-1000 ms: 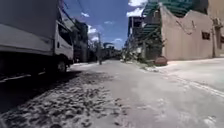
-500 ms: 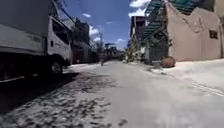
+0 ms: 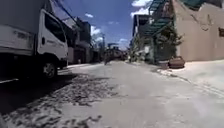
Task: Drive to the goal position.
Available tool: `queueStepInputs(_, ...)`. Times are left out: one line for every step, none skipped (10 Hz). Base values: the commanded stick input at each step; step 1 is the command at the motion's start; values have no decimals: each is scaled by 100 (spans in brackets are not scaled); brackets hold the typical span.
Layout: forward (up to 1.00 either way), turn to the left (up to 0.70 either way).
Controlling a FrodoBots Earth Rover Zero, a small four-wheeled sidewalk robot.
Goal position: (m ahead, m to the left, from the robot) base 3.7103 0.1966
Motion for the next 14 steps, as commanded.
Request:
queueStepInputs(100, 0)
queueStepInputs(100, 0)
queueStepInputs(100, 0)
queueStepInputs(100, 0)
queueStepInputs(100, 0)
queueStepInputs(100, 0)
queueStepInputs(100, 0)
queueStepInputs(100, 0)
queueStepInputs(100, 0)
queueStepInputs(100, 0)
queueStepInputs(100, 0)
queueStepInputs(100, 0)
queueStepInputs(100, 0)
queueStepInputs(100, 0)
